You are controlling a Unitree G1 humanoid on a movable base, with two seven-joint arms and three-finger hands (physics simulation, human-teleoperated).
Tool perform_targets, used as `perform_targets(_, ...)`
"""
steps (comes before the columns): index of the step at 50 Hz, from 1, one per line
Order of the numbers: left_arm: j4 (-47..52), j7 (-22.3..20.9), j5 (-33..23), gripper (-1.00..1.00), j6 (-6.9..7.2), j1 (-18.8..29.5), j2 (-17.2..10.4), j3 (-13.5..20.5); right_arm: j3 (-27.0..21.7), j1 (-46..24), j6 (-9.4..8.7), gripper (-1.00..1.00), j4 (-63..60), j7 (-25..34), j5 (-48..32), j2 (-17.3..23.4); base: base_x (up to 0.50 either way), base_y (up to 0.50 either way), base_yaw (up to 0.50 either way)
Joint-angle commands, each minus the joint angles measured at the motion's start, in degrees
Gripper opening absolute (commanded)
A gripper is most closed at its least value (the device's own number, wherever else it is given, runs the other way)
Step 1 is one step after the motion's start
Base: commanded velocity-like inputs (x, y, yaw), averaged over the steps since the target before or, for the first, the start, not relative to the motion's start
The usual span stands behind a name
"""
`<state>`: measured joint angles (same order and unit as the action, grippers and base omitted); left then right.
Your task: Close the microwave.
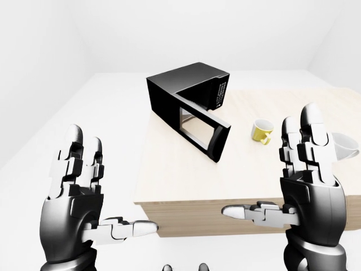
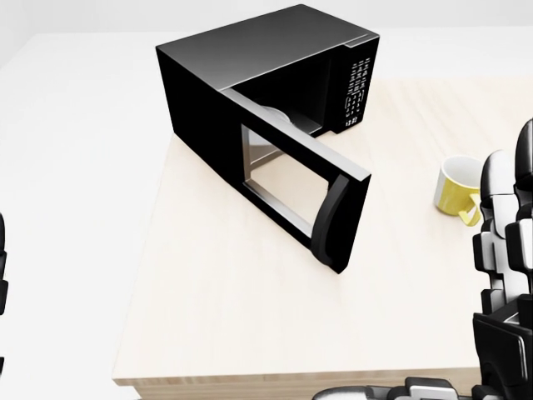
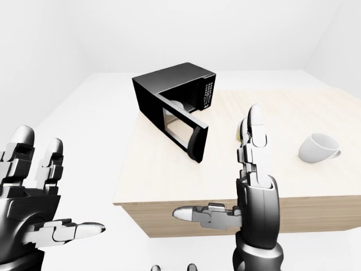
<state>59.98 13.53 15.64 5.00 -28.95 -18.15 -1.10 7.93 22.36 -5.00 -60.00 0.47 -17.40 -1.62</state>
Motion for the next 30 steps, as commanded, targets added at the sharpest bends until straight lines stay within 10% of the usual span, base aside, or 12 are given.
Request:
perform_targets(1,0.0,0.3,0.06,1.0,0.0,-0.09,-0.36,-0.19,0.29,0.02,0.0,1.0,0.0,-0.19,-0.18,0.2,0.0,0.5,0.0)
perform_targets(17,0.0,-0.11,-0.63,1.0,-0.1,-0.38,0.42,-0.54,1.51,0.41,0.0,1.0,0.0,-1.23,-1.14,1.35,0.0,0.5,0.0)
perform_targets(30,0.0,0.02,-1.65,1.0,-0.58,-0.64,0.61,-0.75,1.23,0.24,0.0,1.0,0.0,-1.22,0.06,1.32,0.0,0.0,0.0)
